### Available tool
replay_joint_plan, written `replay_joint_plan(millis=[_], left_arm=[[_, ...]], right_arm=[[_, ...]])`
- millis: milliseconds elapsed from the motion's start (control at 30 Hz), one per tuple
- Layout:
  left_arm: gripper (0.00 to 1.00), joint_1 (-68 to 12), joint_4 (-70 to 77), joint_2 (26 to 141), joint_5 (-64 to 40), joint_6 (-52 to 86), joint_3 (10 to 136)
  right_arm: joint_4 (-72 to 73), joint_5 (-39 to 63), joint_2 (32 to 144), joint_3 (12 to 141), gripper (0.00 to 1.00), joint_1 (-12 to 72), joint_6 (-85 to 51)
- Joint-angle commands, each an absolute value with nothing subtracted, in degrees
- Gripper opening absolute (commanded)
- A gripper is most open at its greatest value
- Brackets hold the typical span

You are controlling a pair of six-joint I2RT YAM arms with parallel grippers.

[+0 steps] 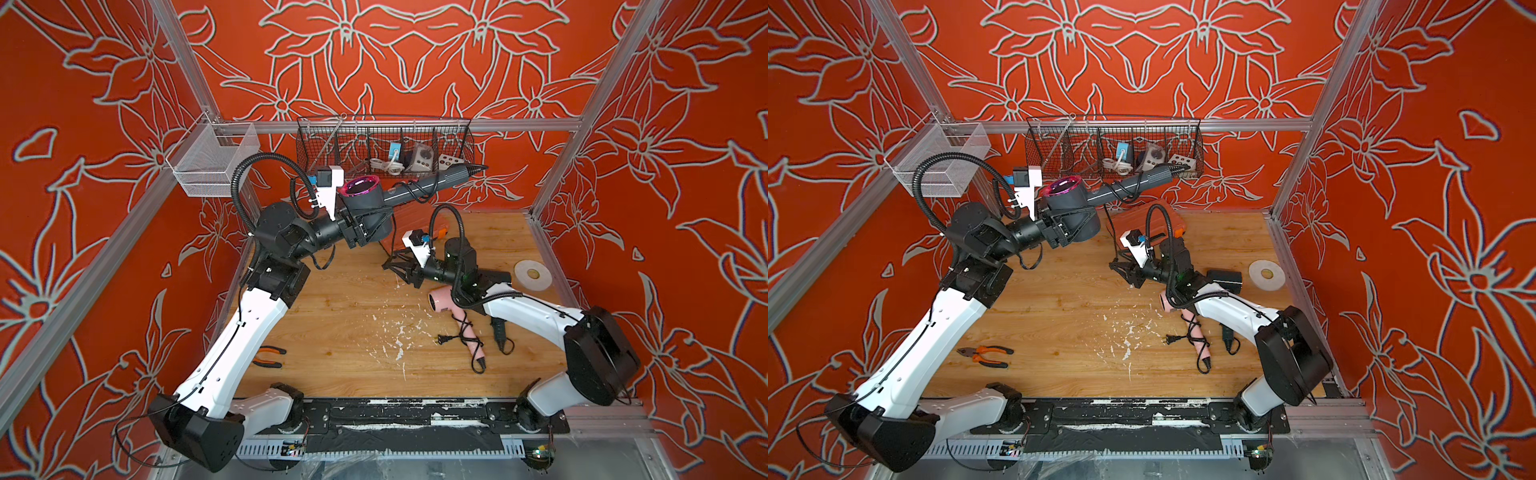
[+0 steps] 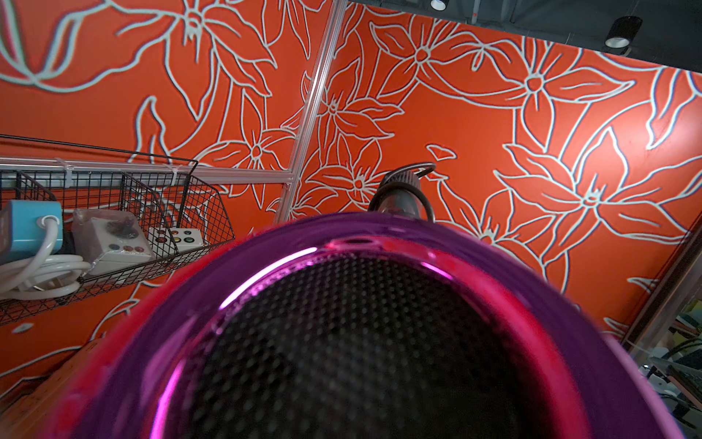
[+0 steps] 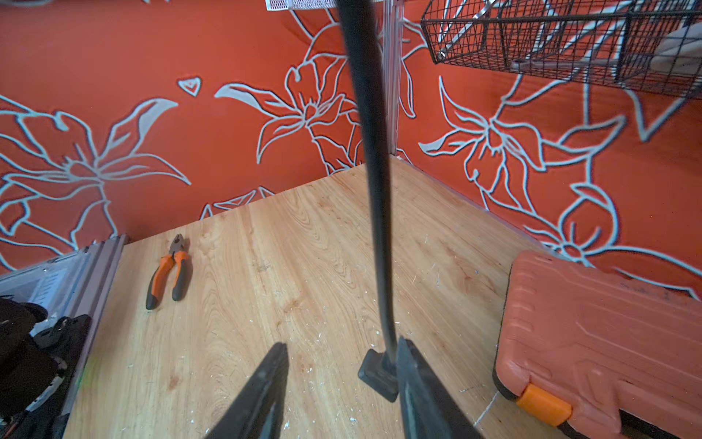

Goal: Wrap the cord around the hair dryer
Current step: Wrap the power cord around the hair dryer.

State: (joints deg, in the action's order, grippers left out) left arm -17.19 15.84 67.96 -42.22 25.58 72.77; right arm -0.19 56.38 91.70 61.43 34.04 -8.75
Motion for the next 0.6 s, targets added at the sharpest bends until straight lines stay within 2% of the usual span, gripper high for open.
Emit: replay_joint_plan(millis=[0,67,167,233,400,567], left_arm=[[0.0,-17.0,19.5,65.8,-41.3,24.2,75.7],[0.0,-17.0,19.4,65.8,-41.7,24.5,75.8],[0.0,-17.0,19.2,65.3,-42.0,24.7,75.8],[0.0,-16.9,19.1,65.2,-42.3,24.8,75.8],[0.0,-17.0,19.0,65.4,-42.4,25.1,76.2],[0.0,-17.0,21.1,66.7,-43.0,27.1,76.4]], right_arm=[[2.9,54.3,89.9,60.1,0.04,33.9,-9.5],[2.1,51.3,88.1,59.6,0.24,33.9,-8.1],[0.3,44.7,84.7,59.2,0.43,33.8,-4.1],[-1.7,40.4,82.7,59.6,0.52,33.7,-0.9],[-4.7,28.6,78.3,60.4,0.62,33.6,5.1],[-0.4,19.0,75.2,58.7,0.71,33.6,7.5]])
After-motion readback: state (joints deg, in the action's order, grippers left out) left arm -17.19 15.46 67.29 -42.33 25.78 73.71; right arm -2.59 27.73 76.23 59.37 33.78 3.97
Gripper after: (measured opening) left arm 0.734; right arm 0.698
